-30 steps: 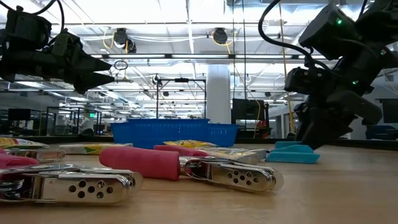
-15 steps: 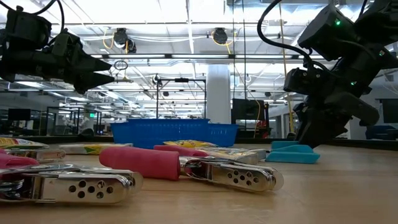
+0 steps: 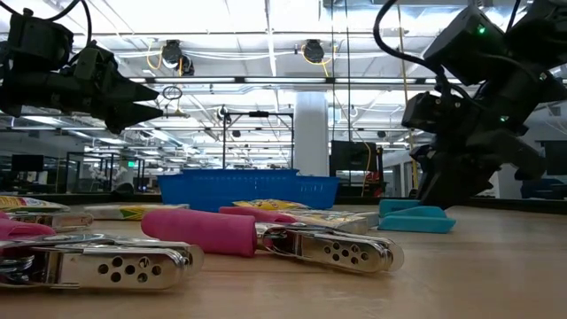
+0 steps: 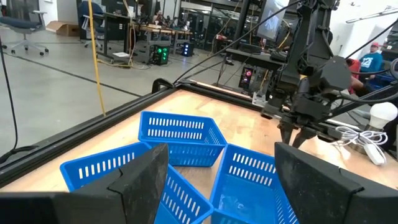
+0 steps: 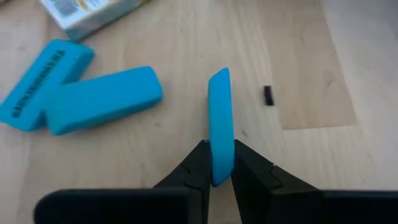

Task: Pick & Place School Supplies
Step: Put the blue eraser into the top right blue bin

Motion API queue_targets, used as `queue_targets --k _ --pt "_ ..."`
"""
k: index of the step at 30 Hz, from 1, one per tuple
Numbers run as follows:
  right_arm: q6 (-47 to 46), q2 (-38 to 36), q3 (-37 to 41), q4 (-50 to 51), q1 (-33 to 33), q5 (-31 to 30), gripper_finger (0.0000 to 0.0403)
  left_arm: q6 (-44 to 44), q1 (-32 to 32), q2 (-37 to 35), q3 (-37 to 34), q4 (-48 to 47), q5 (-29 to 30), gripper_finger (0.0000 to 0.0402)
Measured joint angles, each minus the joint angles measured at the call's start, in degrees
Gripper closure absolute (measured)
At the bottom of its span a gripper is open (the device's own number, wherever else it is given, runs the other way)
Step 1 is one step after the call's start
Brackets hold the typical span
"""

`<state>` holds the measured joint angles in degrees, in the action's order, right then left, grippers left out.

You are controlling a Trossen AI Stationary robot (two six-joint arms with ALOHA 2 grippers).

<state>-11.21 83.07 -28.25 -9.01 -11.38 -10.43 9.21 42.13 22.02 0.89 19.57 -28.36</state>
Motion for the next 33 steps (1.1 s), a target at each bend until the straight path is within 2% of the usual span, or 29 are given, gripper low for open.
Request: queue_targets --k 7,22,33 --pt "0.0 0.0 0.0 -3.6 0.0 -0.8 0.0363 0.0 0.0 0.0 0.0 0.0 0.0 0.0107" --pt "3.3 -0.2 -0.1 -27.2 0.6 -1.4 0.0361 0.0 0.0 0.0 0.0 0.0 0.0 0.0107" --pt "1.8 0.6 -0.4 -40.1 9.8 -1.7 0.036 0.0 0.0 0.0 0.0 0.0 0.0 0.0108"
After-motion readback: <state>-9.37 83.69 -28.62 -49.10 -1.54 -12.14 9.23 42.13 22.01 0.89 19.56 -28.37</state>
